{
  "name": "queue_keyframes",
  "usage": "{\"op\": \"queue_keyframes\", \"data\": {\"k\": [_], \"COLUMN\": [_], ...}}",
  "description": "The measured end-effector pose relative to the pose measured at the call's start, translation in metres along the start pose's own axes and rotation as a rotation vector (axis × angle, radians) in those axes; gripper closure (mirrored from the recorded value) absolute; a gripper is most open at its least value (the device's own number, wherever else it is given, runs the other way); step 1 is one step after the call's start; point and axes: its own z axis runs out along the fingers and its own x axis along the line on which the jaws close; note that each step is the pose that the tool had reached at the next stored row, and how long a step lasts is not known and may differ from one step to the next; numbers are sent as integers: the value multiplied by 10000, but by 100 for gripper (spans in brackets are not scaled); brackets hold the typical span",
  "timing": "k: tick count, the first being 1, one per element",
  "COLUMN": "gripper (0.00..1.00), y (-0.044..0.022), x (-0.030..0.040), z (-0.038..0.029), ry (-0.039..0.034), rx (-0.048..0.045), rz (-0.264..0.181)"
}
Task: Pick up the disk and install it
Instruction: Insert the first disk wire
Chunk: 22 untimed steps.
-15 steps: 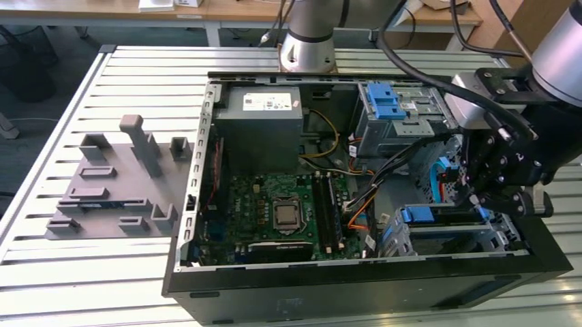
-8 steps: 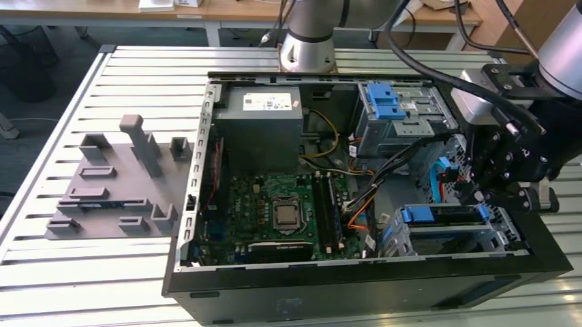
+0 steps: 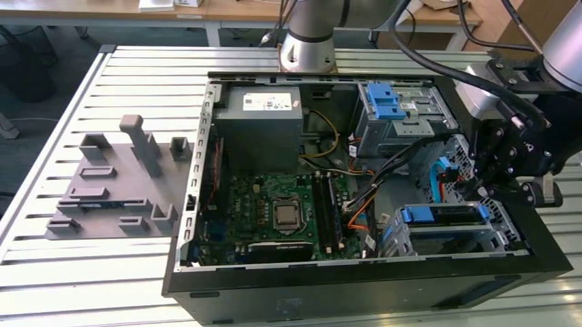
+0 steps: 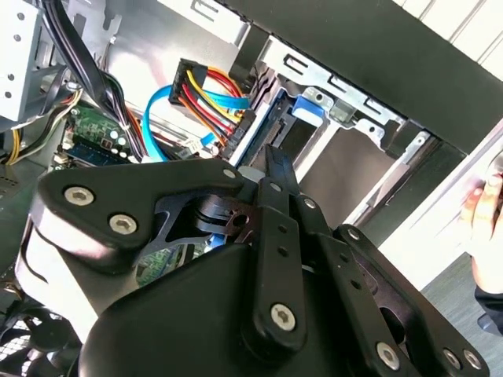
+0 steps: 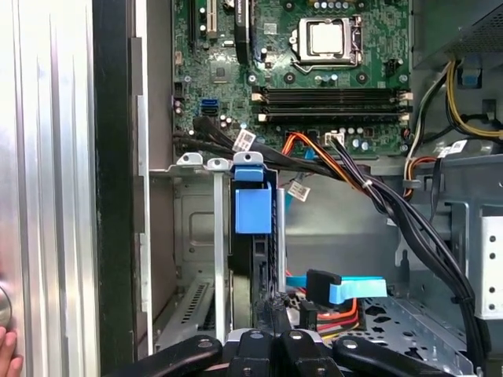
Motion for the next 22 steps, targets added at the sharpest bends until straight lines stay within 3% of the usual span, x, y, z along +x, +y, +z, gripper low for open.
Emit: {"op": "queue_keyframes", "data": {"k": [6,12,17,22], "gripper": [89,89,89,89], "y": [-22,-19,-19,-19], "x": [-48,-141,-150,-157], "z": [-24,-24,-66,-67], "ry": [0,0,1,5], "rx": [0,1,1,1], "rz": [1,-1,-2,-2]}}
